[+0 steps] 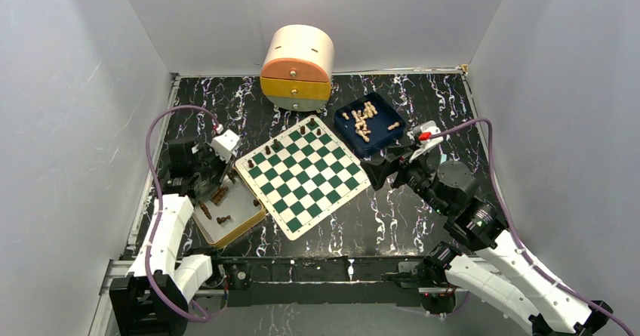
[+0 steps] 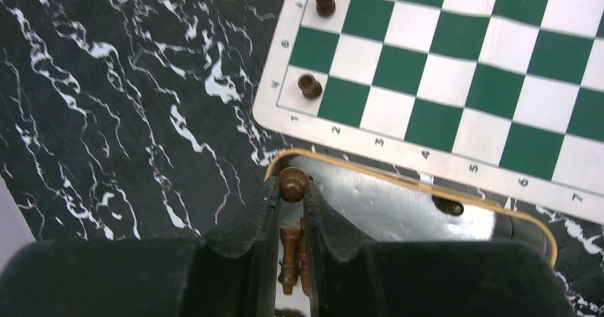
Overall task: Set up the chess pieces on the board
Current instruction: Pick up the chess piece from the storage box, then place the chess piece on the chessboard.
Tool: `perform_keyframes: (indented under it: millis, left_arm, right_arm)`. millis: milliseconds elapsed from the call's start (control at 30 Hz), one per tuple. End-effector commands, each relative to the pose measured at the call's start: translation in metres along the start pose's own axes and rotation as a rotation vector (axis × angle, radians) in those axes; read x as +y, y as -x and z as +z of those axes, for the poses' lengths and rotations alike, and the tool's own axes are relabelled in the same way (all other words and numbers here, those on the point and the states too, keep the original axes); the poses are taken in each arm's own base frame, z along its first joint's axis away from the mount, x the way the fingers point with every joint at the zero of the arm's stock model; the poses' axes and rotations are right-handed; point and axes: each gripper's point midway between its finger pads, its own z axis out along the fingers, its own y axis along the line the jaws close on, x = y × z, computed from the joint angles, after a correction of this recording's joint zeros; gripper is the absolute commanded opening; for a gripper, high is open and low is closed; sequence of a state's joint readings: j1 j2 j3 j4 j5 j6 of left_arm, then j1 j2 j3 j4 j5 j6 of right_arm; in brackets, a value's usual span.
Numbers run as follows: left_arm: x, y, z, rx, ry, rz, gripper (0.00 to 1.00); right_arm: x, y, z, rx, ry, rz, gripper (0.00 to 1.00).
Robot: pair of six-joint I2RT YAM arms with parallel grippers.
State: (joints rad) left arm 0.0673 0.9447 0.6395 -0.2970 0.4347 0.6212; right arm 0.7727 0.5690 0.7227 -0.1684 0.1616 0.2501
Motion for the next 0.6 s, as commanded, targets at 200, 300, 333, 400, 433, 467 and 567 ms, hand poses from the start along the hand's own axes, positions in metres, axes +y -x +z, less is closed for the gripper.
perform_keyframes:
  millis: [200, 300, 333, 400, 433, 467, 567]
  left_arm:
    - [0.011, 0.065, 0.027, -0.069, -0.12, -0.089, 0.0]
    - [-0.004, 0.082, 0.046, -0.068, -0.204, -0.048, 0.0]
    - [-0.013, 0.087, 0.055, -0.058, -0.22, -0.011, 0.0]
    - [-0.025, 0.099, 0.071, -0.04, -0.23, 0.047, 0.0]
    - [-0.033, 0.104, 0.081, -0.038, -0.25, 0.062, 0.0]
    - [-0.04, 0.112, 0.09, -0.046, -0.27, 0.067, 0.0]
    - [-0.059, 0.127, 0.125, -0.043, -0.327, 0.073, 0.0]
  right_arm:
    - [0.001, 0.035, -0.004, -0.068, -0.02, -0.016, 0.99]
    - [0.0, 0.033, 0.0, -0.051, -0.031, -0.019, 0.99]
    - [0.0, 0.032, 0.002, -0.044, -0.033, -0.02, 0.99]
    - [-0.001, 0.03, 0.004, -0.032, -0.039, -0.024, 0.99]
    - [-0.002, 0.029, 0.006, -0.024, -0.043, -0.026, 0.99]
    - [-0.002, 0.028, 0.007, -0.019, -0.046, -0.026, 0.99]
    - [-0.003, 0.027, 0.01, -0.009, -0.053, -0.027, 0.99]
